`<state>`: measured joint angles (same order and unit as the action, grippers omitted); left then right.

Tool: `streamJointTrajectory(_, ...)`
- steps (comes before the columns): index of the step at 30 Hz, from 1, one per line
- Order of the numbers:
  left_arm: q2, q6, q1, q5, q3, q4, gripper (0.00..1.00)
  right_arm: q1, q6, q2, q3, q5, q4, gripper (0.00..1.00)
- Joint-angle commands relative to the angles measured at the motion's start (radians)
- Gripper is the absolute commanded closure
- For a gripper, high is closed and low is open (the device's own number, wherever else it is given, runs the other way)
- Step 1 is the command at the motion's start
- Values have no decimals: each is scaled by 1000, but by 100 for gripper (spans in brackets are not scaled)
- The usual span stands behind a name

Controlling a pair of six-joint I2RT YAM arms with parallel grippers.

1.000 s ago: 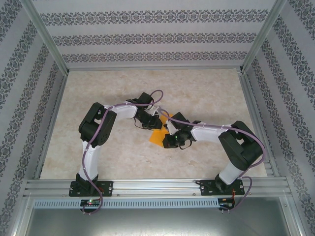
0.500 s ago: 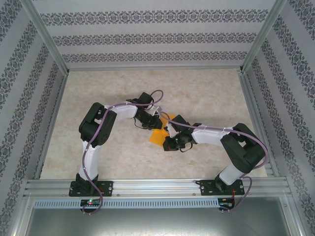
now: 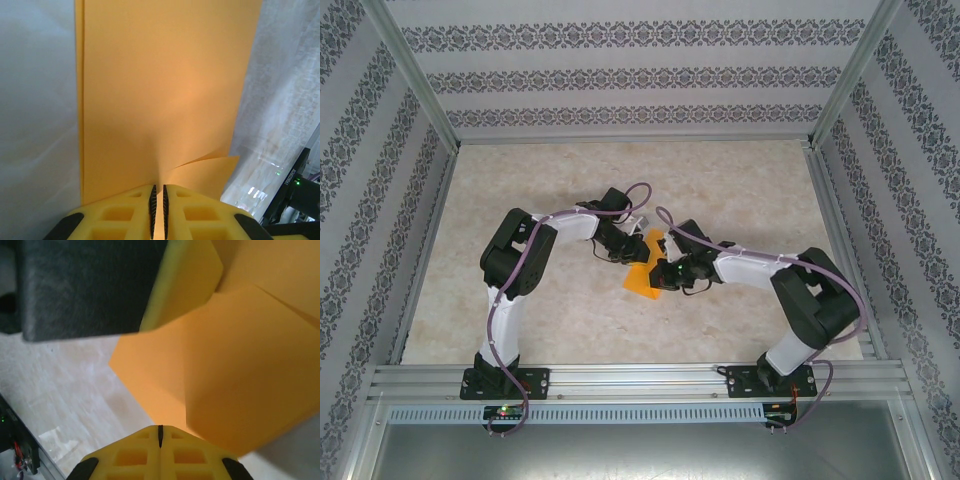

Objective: Fold a paper plane with a square sheet of paper (pick it up from the middle)
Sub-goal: Fold the triangle a second time at the center of the table.

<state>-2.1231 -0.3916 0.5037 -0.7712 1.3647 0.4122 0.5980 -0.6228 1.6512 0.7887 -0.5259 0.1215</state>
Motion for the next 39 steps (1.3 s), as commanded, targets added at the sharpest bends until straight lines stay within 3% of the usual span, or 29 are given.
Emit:
streamJointTrajectory(1,-82,28,2,115,-52,92,82,2,17,54,29,-19,-2,96)
streamJointTrajectory(19,-77,29,-7,125,10,118,82,59,45,41,-84,54,74,97)
streamJointTrajectory(39,-67,24,-31,117,117,147,81,77,-1,14,-193,57,18,98)
